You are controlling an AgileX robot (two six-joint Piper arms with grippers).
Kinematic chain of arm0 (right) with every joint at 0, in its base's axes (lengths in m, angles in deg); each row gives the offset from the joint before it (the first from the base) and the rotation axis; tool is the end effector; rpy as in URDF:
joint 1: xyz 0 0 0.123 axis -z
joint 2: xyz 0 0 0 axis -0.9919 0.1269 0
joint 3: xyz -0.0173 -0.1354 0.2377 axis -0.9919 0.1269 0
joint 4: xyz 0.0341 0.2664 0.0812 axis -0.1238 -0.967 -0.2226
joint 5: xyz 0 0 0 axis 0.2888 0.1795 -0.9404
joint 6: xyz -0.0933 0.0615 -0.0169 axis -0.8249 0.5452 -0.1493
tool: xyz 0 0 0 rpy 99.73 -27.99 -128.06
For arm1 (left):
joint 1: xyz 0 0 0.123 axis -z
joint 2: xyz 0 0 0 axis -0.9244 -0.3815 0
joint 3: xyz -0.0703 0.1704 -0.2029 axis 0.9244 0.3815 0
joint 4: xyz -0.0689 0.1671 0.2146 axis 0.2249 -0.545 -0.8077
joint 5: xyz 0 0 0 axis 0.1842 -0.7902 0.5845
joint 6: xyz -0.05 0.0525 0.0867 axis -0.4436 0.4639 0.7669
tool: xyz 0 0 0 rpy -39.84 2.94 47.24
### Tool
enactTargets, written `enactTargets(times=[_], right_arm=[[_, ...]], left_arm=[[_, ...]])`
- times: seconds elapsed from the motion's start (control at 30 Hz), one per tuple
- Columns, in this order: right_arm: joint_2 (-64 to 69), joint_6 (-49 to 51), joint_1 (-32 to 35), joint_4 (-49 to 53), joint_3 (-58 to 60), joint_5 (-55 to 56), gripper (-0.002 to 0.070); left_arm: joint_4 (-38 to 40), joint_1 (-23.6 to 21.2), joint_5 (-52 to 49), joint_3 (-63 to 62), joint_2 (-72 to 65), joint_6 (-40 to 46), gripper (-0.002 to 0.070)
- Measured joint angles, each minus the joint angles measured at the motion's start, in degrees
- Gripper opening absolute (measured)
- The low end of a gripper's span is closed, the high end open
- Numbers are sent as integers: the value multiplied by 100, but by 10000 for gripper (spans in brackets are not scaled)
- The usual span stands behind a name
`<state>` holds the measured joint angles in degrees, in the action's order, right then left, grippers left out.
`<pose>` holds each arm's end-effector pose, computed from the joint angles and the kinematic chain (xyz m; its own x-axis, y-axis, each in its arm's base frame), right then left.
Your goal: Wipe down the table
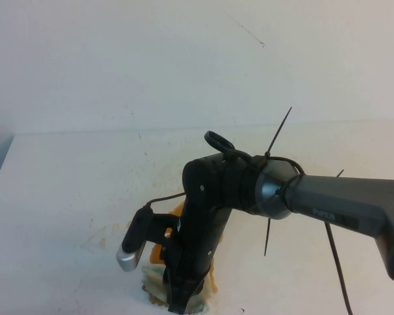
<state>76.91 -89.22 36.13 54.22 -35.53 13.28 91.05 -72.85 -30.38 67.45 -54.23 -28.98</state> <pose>0.3025 0.3661 0.0863 -0.2155 -0.9340 -0.2849 -0.9719 0.1770 0.1550 0.1155 0.0059 0.1711 -0.2003 -0.1621 -0.9662 -0.0795 0.9857 -0.1489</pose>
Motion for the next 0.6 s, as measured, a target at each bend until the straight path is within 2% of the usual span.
enactTargets(times=[0.07,0.13,0.37,0.6], right_arm=[[44,13,0,38,-23,0,57],[83,51,0,48,-46,0,37],[189,178,129,-48,-114,64,29],[366,335,542,-137,-526,193,29]], left_arm=[[0,0,0,0,0,0,0],[0,0,0,0,0,0,0],[0,0,0,0,0,0,0],[0,0,0,0,0,0,0]])
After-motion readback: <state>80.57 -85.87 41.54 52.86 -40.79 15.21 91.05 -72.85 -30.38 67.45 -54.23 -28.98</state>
